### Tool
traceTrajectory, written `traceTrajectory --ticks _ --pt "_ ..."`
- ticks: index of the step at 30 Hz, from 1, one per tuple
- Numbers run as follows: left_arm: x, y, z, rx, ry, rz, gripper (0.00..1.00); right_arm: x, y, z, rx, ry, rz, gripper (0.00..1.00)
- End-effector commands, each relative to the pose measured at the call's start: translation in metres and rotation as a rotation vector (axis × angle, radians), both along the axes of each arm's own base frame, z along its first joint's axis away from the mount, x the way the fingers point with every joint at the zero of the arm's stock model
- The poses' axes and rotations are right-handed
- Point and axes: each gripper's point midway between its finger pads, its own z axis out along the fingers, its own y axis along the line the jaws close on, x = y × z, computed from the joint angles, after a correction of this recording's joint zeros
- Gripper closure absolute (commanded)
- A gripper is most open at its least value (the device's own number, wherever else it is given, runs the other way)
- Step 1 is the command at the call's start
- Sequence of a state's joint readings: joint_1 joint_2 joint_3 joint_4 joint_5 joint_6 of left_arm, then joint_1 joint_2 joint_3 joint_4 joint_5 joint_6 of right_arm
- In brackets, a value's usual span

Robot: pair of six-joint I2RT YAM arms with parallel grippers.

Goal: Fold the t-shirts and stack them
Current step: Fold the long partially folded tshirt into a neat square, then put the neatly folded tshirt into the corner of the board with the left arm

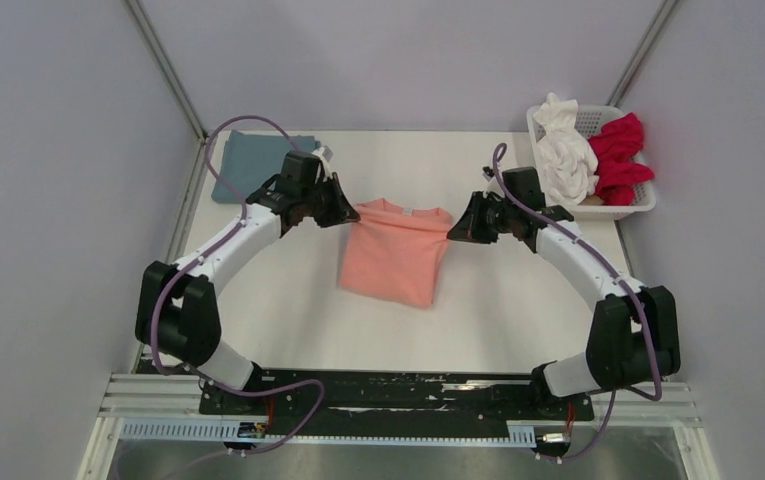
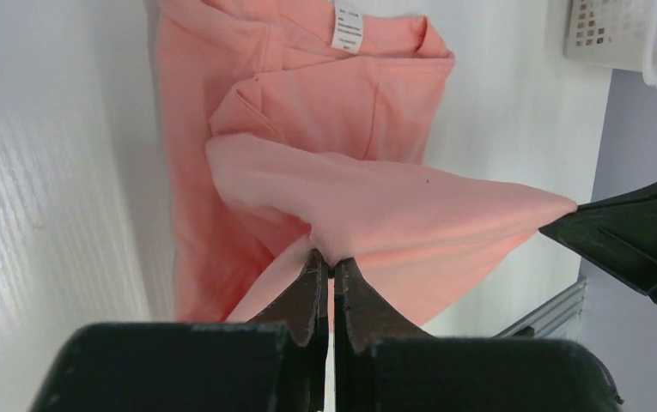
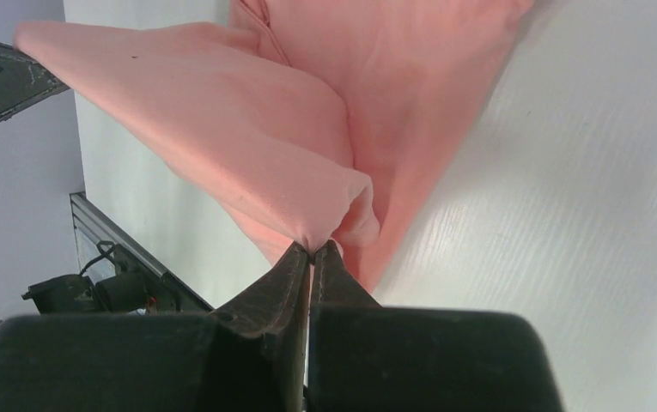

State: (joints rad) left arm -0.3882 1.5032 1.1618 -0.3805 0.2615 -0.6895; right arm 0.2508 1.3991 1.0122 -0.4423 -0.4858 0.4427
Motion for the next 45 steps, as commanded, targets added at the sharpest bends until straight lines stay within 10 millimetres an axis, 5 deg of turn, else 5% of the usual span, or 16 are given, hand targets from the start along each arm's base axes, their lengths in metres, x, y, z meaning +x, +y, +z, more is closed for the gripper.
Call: traceTrajectory --ticks 1,21,24,27,29,30,31,35,41,45 --pt "0.036 0.008 0.002 0.013 -0.037 0.013 1.00 0.033 -0.008 0.002 -0.004 -0.041 -0.005 1.00" --pt "0.119 0.010 -0.093 0.049 0.163 0.032 0.97 0.141 -0.025 -0.074 -0.138 -0.046 -0.124 1.00" --pt "0.128 0.005 -0.097 0.043 0.156 0.014 0.86 0.150 -0.025 -0.081 -0.139 -0.040 -0.134 0.96" --pt "0.132 0.001 -0.094 0.032 0.154 -0.010 0.71 0.164 -0.024 -0.077 -0.144 -0.063 -0.139 0.64" --pt "0.133 -0.003 -0.082 0.019 0.141 -0.030 0.52 0.171 -0.023 -0.059 -0.135 -0.101 -0.136 0.49" --pt "0.133 -0.003 -0.071 0.013 0.123 -0.033 0.27 0.171 -0.022 -0.048 -0.130 -0.114 -0.134 0.41" --pt "0.132 -0.003 -0.064 0.010 0.113 -0.033 0.07 0.167 -0.020 -0.030 -0.123 -0.144 -0.130 0.35" --pt "0.119 0.000 -0.008 -0.015 0.005 -0.021 0.00 0.128 0.000 0.008 -0.088 -0.207 -0.056 0.01" --pt "0.076 -0.010 0.007 -0.068 -0.030 -0.066 0.00 0.016 0.072 0.038 0.311 -0.199 0.308 0.00" --pt "0.067 -0.031 -0.006 -0.130 0.004 -0.136 0.00 -0.024 0.099 0.021 0.378 -0.147 0.437 0.00"
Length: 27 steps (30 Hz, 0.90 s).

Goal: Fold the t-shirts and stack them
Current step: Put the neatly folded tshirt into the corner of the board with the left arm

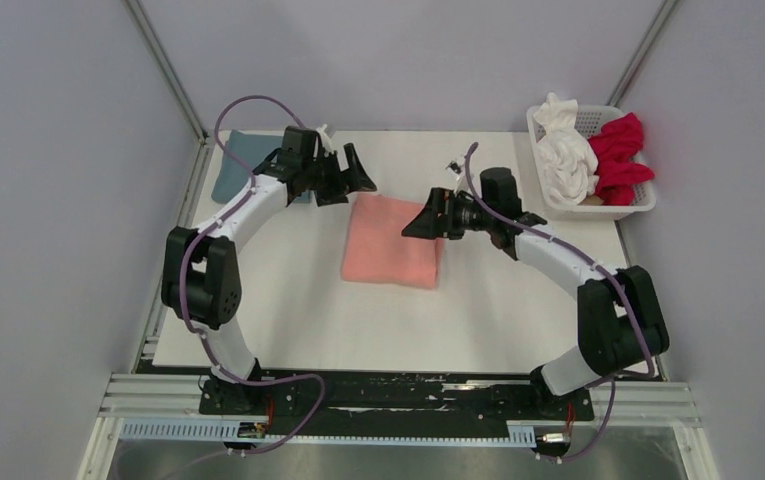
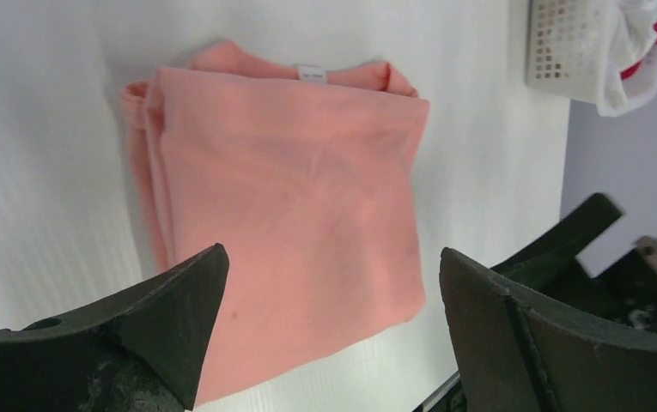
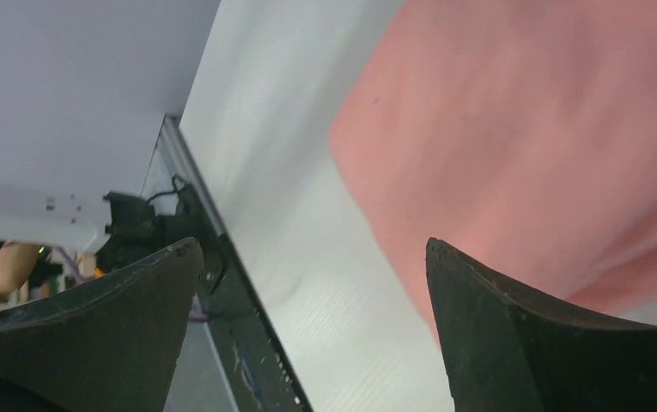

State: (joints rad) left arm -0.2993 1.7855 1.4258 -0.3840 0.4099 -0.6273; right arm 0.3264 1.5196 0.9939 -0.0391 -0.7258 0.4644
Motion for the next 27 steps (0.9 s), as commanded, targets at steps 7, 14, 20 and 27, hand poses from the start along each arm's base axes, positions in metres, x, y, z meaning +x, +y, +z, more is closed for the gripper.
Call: traceTrajectory --ticks 7,14,20,27 --pt "0.023 -0.047 -0.040 -0.107 0.082 -0.134 0.00 -0.048 0.020 -0.075 0.065 0.198 0.166 0.00" --pt "0.056 -0.041 -0.094 -0.010 0.145 -0.069 0.00 -0.045 -0.018 -0.141 0.011 0.337 0.039 0.00" --pt "0.062 -0.029 -0.105 0.009 0.163 -0.051 0.00 -0.045 -0.024 -0.150 0.008 0.358 0.028 0.00" --pt "0.066 -0.027 -0.035 0.011 -0.007 -0.089 0.00 -0.017 -0.015 -0.071 0.066 0.160 0.057 0.00"
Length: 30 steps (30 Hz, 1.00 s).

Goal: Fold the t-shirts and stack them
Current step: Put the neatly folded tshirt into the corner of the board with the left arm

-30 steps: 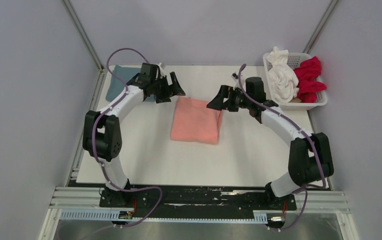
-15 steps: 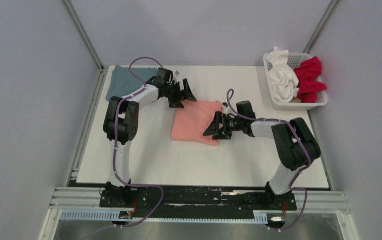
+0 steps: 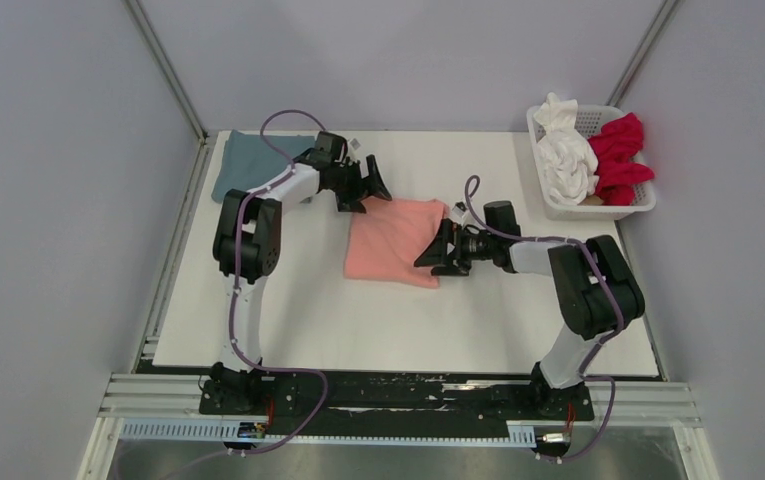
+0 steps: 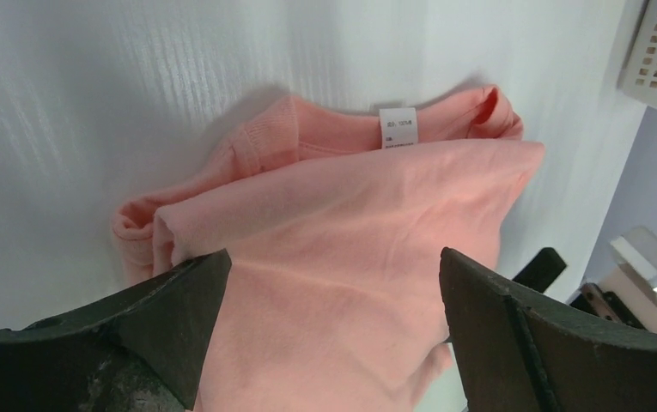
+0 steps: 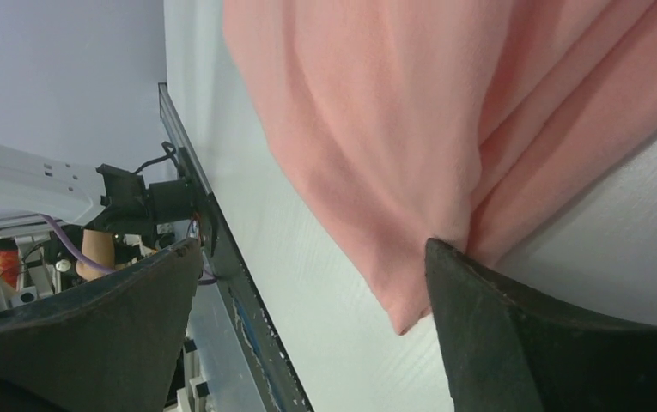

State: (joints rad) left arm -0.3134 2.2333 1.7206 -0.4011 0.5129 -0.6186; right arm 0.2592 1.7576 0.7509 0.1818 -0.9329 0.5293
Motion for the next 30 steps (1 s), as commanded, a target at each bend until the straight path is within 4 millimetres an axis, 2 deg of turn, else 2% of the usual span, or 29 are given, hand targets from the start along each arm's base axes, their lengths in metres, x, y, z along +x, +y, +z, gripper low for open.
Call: traceTrajectory --ticks 1,3,4,5,7,8,9,10,11,12,13,14,15,16,19,22,25,27,30 --pt "0.016 0.015 0.073 0.033 -0.209 0.016 0.00 0.032 0.002 0.061 0.014 -0.213 -0.021 0.00" --pt "0.014 0.017 0.097 0.011 -0.288 0.043 0.00 0.044 0.005 0.079 0.034 -0.251 -0.021 0.00" --pt "0.002 0.019 0.106 -0.001 -0.298 0.048 0.00 0.050 0.007 0.086 0.046 -0.257 -0.020 0.00" --pt "0.000 0.017 0.114 -0.015 -0.329 0.050 0.00 0.057 0.010 0.089 0.055 -0.256 -0.016 0.00" --pt "-0.018 0.019 0.132 -0.020 -0.363 0.061 0.00 0.073 0.016 0.093 0.075 -0.250 -0.013 0.00" --pt "-0.027 0.021 0.122 -0.005 -0.342 0.062 0.00 0.081 0.019 0.094 0.083 -0.246 -0.012 0.00" --pt "-0.034 0.020 0.128 -0.005 -0.358 0.061 0.00 0.090 0.022 0.094 0.090 -0.248 -0.011 0.00" --pt "-0.045 0.021 0.113 0.005 -0.326 0.055 0.00 0.099 0.024 0.092 0.090 -0.246 -0.015 0.00" --pt "-0.052 0.016 0.117 -0.012 -0.341 0.042 0.00 0.110 0.026 0.090 0.085 -0.249 -0.025 0.00" --pt "-0.067 0.014 0.100 -0.020 -0.292 0.025 0.00 0.121 0.028 0.086 0.078 -0.253 -0.038 0.00" --pt "-0.074 0.009 0.099 -0.038 -0.298 0.008 0.00 0.133 0.029 0.083 0.071 -0.255 -0.050 0.00" --pt "-0.088 0.007 0.083 -0.049 -0.247 -0.006 0.00 0.143 0.031 0.078 0.066 -0.252 -0.061 0.00" --pt "-0.094 0.000 0.079 -0.067 -0.234 -0.020 0.00 0.150 0.032 0.069 0.062 -0.233 -0.068 0.00" --pt "-0.106 -0.002 0.065 -0.075 -0.195 -0.040 0.00 0.159 0.032 0.062 0.057 -0.224 -0.079 0.00" --pt "-0.128 -0.012 0.042 -0.076 -0.131 -0.087 0.00 0.175 0.023 0.026 0.021 -0.162 -0.125 0.00" --pt "-0.146 -0.007 0.013 -0.046 -0.069 -0.094 0.00 0.186 0.007 -0.012 -0.023 -0.080 -0.162 0.00" --pt "-0.168 0.005 -0.019 -0.010 0.006 -0.086 0.00 0.187 -0.009 -0.038 -0.055 -0.025 -0.199 0.00" --pt "-0.176 0.010 -0.033 0.011 0.043 -0.076 0.00 0.189 -0.015 -0.051 -0.070 -0.009 -0.214 0.00" --pt "-0.185 0.008 -0.037 -0.008 0.074 -0.095 0.00 0.193 -0.020 -0.058 -0.067 0.007 -0.219 0.00"
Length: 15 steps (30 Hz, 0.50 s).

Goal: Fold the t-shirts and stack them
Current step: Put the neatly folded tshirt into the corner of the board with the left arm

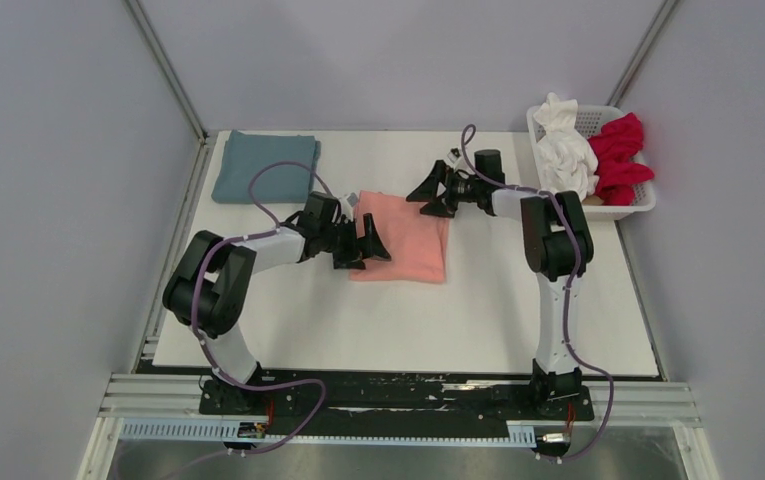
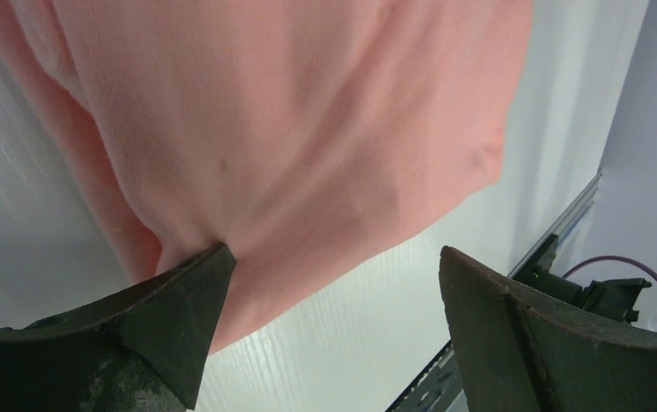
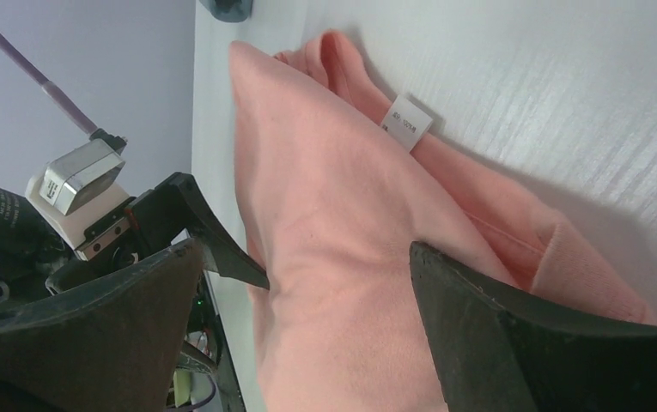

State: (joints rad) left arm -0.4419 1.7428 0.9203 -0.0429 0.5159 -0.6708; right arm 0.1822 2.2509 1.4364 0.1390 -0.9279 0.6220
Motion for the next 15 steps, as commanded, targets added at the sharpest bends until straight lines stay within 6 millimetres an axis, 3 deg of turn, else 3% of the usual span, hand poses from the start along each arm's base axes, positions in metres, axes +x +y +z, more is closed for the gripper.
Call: traceTrajectory --ticks 1,4,9,11,15 --pt "-0.022 0.008 -0.025 0.029 0.084 -0.006 0.00 0.015 -0.030 -0.058 -0.114 0.074 -0.105 0.00" --pt "-0.021 0.007 -0.009 0.013 0.047 -0.018 0.00 0.030 -0.036 -0.040 -0.131 0.027 -0.112 0.00" --pt "-0.003 0.012 0.041 0.049 -0.136 -0.006 0.00 0.049 -0.045 0.032 -0.196 -0.135 -0.131 0.00" --pt "0.007 0.020 0.059 0.086 -0.217 0.035 0.00 0.047 -0.051 0.055 -0.229 -0.187 -0.160 0.00" --pt "0.037 0.041 0.076 0.171 -0.296 0.147 0.00 0.022 -0.069 0.067 -0.312 -0.222 -0.225 0.00"
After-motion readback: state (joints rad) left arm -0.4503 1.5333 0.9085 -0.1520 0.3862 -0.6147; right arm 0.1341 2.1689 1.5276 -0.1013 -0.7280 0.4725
